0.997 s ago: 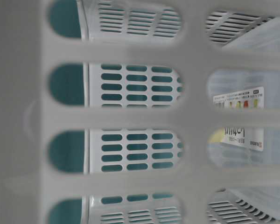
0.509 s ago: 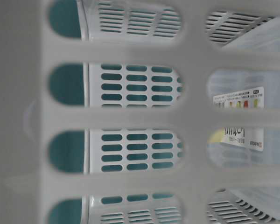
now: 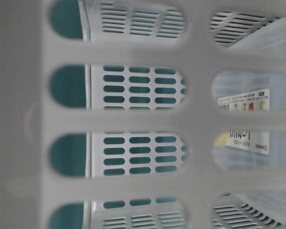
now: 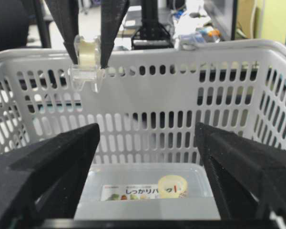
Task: Pick up the tape dispenser from the shopping basket with the left arm.
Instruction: 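Lift the held tape dispenser upward with the left gripper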
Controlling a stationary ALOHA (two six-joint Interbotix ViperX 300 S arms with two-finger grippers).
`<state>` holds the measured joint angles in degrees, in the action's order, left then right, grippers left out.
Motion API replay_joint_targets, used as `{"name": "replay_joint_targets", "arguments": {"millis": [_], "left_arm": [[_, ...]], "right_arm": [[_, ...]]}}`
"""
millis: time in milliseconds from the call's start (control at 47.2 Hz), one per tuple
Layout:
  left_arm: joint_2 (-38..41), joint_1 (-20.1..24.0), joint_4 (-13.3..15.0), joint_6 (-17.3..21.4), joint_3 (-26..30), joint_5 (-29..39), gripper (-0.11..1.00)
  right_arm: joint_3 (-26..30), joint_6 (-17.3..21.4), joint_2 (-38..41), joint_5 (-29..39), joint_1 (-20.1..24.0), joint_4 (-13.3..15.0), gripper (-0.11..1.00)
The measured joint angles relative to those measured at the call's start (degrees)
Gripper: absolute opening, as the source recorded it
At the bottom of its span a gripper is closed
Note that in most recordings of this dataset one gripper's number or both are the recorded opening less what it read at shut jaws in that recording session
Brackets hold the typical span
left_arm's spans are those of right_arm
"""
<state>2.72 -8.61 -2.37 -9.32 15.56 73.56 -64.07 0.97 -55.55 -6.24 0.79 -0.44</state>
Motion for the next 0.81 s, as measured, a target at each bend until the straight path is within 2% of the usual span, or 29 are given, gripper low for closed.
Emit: {"name": "replay_joint_targets", "arguments": {"millis": [806], "left_arm": [[0.3, 0.0, 0.0, 0.1, -0.1, 0.0, 0.28]], "right_arm": [[-0.6, 0.1, -0.1, 0.2, 1.1, 0.0, 0.77]]}}
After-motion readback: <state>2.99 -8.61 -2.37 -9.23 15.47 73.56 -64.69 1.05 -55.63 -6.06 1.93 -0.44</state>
